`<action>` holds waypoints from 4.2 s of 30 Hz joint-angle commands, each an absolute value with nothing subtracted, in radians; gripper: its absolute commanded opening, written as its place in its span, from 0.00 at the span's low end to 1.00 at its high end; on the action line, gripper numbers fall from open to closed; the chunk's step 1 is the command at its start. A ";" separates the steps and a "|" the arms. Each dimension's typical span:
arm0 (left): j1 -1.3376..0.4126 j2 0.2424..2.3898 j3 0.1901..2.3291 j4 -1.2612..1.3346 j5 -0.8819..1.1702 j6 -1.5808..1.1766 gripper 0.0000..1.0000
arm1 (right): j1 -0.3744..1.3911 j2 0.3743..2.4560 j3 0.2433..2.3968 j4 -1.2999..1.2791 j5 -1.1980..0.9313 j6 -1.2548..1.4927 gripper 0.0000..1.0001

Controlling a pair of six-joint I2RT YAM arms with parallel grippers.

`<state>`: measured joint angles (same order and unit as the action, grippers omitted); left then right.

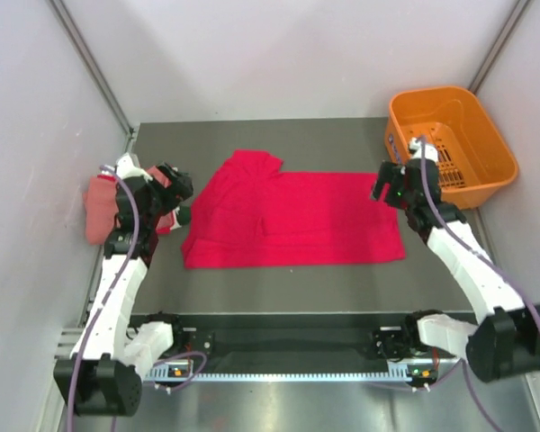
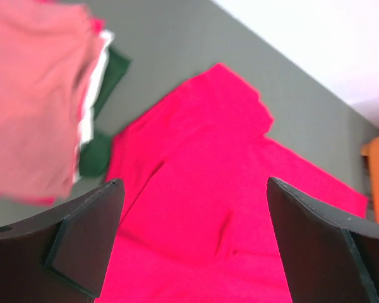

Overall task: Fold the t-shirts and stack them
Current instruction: Fold the tshirt

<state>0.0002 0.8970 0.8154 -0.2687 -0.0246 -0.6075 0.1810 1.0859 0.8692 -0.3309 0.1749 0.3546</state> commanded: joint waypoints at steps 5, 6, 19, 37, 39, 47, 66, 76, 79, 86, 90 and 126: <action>0.005 1.202 0.985 -0.051 0.147 -0.618 0.97 | 0.229 1.383 1.106 -0.305 0.215 0.265 0.76; 0.003 1.279 1.026 -0.046 0.153 -0.624 0.98 | 0.229 1.412 1.147 -0.311 0.233 0.261 0.75; -0.141 1.905 1.558 -0.135 0.009 -0.499 0.92 | 0.227 1.805 1.440 -0.350 0.276 0.236 0.59; -0.141 2.457 2.160 -0.385 0.070 -0.477 0.81 | 0.225 1.695 1.287 -0.196 0.232 0.268 0.59; -0.141 2.476 2.164 -0.385 0.086 -0.485 0.80 | 0.225 1.680 1.266 -0.189 0.216 0.273 0.59; -0.143 2.555 2.233 -0.429 0.145 -0.491 0.61 | 0.221 1.640 1.226 -0.169 0.213 0.291 0.59; -0.081 2.329 1.916 -0.210 0.138 -0.526 0.00 | 0.206 1.795 1.361 -0.265 0.230 0.281 0.55; -0.028 2.217 1.773 -0.147 0.091 -0.526 0.00 | 0.212 1.943 1.529 -0.350 0.290 0.271 0.55; -0.006 2.189 1.732 -0.117 0.077 -0.538 0.00 | 0.213 1.986 1.572 -0.373 0.305 0.272 0.56; 0.025 2.178 1.709 -0.080 0.104 -0.569 0.00 | 0.209 2.100 1.698 -0.410 0.365 0.282 0.59; 0.025 2.207 1.766 -0.130 0.095 -0.586 0.00 | 0.198 2.160 1.769 -0.442 0.397 0.284 0.59; -0.037 2.313 1.925 -0.227 0.117 -0.528 0.00 | 0.120 2.386 2.097 -0.621 0.262 0.304 0.00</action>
